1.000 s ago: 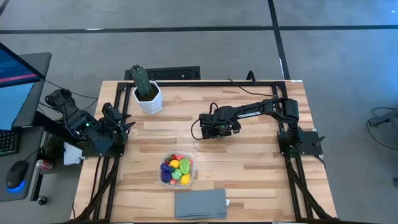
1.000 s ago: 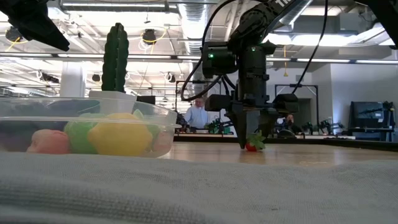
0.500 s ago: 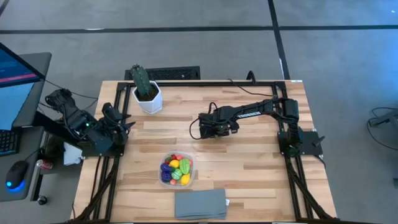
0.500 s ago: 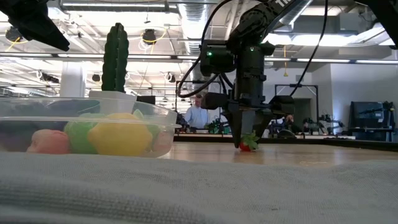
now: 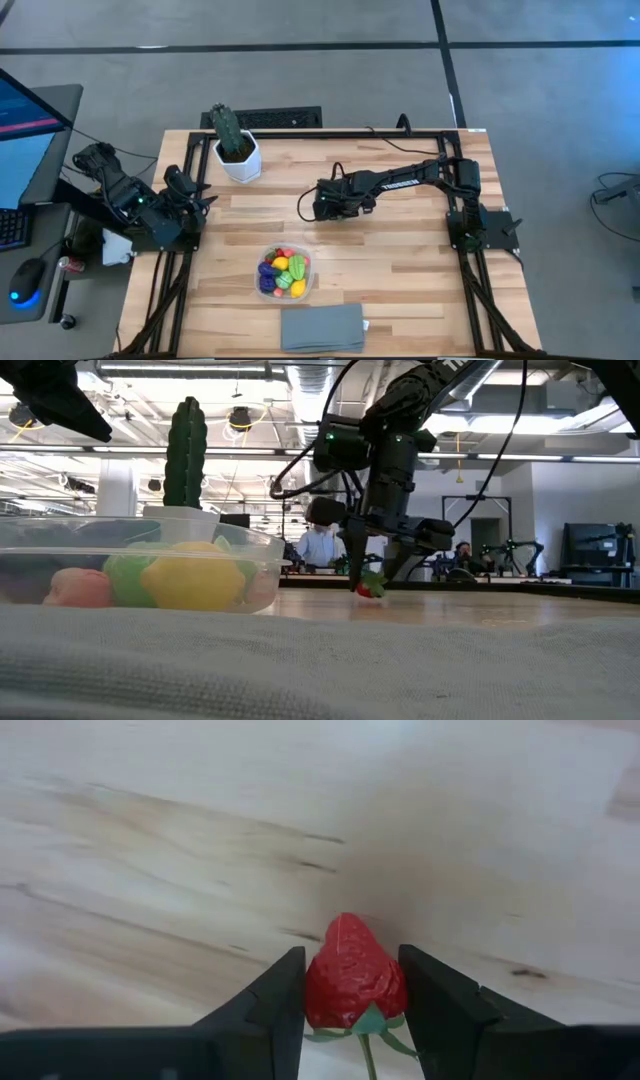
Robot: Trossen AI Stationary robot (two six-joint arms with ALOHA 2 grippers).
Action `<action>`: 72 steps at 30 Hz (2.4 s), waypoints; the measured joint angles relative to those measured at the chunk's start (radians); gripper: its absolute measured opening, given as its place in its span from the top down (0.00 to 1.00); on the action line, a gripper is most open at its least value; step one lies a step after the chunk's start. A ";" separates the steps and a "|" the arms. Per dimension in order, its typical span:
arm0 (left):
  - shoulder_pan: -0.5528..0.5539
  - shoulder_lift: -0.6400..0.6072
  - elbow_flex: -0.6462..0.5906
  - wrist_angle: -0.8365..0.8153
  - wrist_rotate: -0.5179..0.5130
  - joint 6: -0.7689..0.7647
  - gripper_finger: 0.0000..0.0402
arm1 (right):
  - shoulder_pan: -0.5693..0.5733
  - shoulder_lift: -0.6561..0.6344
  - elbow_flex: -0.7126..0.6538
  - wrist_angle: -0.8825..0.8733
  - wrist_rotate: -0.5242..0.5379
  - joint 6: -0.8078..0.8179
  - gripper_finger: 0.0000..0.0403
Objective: Pick and placing Produce into tupperware
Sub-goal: Put the strawberry into the transparent bin
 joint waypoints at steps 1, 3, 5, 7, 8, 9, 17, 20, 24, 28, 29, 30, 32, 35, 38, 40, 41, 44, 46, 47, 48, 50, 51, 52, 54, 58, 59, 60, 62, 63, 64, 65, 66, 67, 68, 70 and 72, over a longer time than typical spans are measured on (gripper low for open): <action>0.000 0.000 0.000 0.000 0.000 -0.001 0.57 | 0.000 0.000 0.000 0.010 0.000 -0.003 0.59; 0.000 0.000 0.000 0.000 0.000 -0.002 0.57 | 0.000 0.000 0.000 0.032 -0.001 -0.008 0.58; 0.000 0.000 0.000 0.000 0.000 -0.003 0.57 | 0.000 0.000 0.000 0.060 -0.013 -0.010 0.57; 0.000 0.000 0.000 0.000 0.000 -0.003 0.57 | 0.000 0.000 0.000 0.095 -0.030 -0.028 0.55; 0.000 0.000 0.000 0.000 0.000 -0.003 0.57 | 0.000 0.000 0.000 0.117 -0.044 -0.037 0.55; 0.000 0.000 0.000 0.000 0.000 -0.003 0.57 | 0.000 0.000 0.000 0.139 -0.056 -0.047 0.55; 0.000 0.000 0.000 0.000 0.000 -0.003 0.57 | 0.000 0.000 0.000 0.294 -0.137 -0.080 0.59; 0.000 0.000 0.000 0.000 0.000 -0.003 0.57 | 0.002 0.000 0.000 0.344 -0.170 -0.087 0.57; 0.000 0.000 0.000 0.000 0.001 -0.003 0.57 | 0.007 0.000 0.000 0.403 -0.198 -0.098 0.55; 0.000 0.000 0.000 0.000 0.001 -0.004 0.57 | 0.018 0.000 0.000 0.462 -0.240 -0.113 0.57; 0.000 0.000 0.000 0.000 0.000 -0.008 0.57 | 0.021 0.000 0.000 0.474 -0.248 -0.114 0.58; 0.000 0.000 0.000 0.000 0.001 -0.010 0.57 | 0.024 0.000 0.000 0.486 -0.257 -0.116 0.58; 0.000 0.000 0.000 0.000 0.000 -0.010 0.57 | 0.030 0.000 0.000 0.518 -0.271 -0.128 0.59; 0.000 0.000 0.000 0.000 0.001 -0.012 0.57 | 0.039 0.000 0.000 0.568 -0.299 -0.131 0.58; 0.000 0.000 0.000 0.000 0.001 -0.021 0.57 | 0.050 0.000 0.000 0.624 -0.323 -0.131 0.56; 0.000 0.000 0.000 0.004 0.001 -0.022 0.57 | 0.057 0.000 0.000 0.654 -0.332 -0.131 0.55; 0.000 0.000 0.000 0.007 0.001 -0.022 0.57 | 0.060 0.000 0.000 0.671 -0.338 -0.131 0.55; 0.000 0.000 0.000 0.017 0.001 -0.022 0.57 | 0.071 0.000 0.000 0.721 -0.355 -0.131 0.57; 0.000 0.000 0.000 0.021 0.001 -0.022 0.57 | 0.079 0.000 0.000 0.754 -0.365 -0.131 0.58; 0.000 0.000 0.000 0.023 0.001 -0.022 0.57 | 0.084 0.000 0.000 0.772 -0.367 -0.131 0.58; 0.000 0.000 0.000 0.024 0.002 -0.022 0.57 | 0.088 0.000 0.000 0.788 -0.367 -0.131 0.58; 0.000 0.000 0.000 0.026 0.006 -0.022 0.57 | 0.098 0.000 0.000 0.816 -0.367 -0.130 0.58; 0.000 0.000 0.000 0.026 0.009 -0.022 0.57 | 0.104 0.000 0.000 0.831 -0.367 -0.130 0.57; 0.000 0.000 0.000 0.027 0.011 -0.022 0.57 | 0.110 0.000 0.000 0.849 -0.367 -0.130 0.56; 0.000 0.000 0.000 0.027 0.011 -0.022 0.57 | 0.122 0.000 0.000 0.876 -0.367 -0.123 0.55; 0.000 0.000 0.000 0.029 0.011 -0.022 0.57 | 0.143 0.000 0.000 0.914 -0.394 -0.100 0.56; 0.000 0.000 0.000 0.029 0.011 -0.022 0.57 | 0.149 0.000 0.000 0.916 -0.397 -0.096 0.56; 0.000 0.000 0.000 0.029 0.011 -0.022 0.57 | 0.154 0.000 0.000 0.915 -0.397 -0.092 0.57; 0.000 0.000 0.000 0.029 0.011 -0.022 0.57 | 0.165 0.000 0.000 0.914 -0.397 -0.080 0.58; 0.000 0.000 0.000 0.029 0.011 -0.022 0.57 | 0.170 0.000 0.000 0.916 -0.397 -0.075 0.58; 0.000 0.000 0.000 0.029 0.011 -0.022 0.57 | 0.176 0.000 0.000 0.917 -0.397 -0.071 0.58; 0.000 0.000 0.000 0.029 0.011 -0.022 0.57 | 0.181 0.000 0.000 0.918 -0.397 -0.068 0.58; 0.000 0.000 0.000 0.029 0.011 -0.022 0.57 | 0.186 0.000 0.000 0.920 -0.397 -0.062 0.58; 0.000 0.000 0.000 0.029 0.011 -0.022 0.57 | 0.192 0.000 0.000 0.923 -0.397 -0.056 0.57; 0.000 0.000 0.000 0.029 0.011 -0.022 0.57 | 0.198 0.000 0.001 0.926 -0.397 -0.052 0.56; 0.000 0.000 0.000 0.029 0.011 -0.022 0.57 | 0.209 0.000 0.001 0.926 -0.397 -0.051 0.55; 0.000 0.000 0.000 0.029 0.011 -0.022 0.57 | 0.220 0.000 0.001 0.925 -0.397 -0.050 0.55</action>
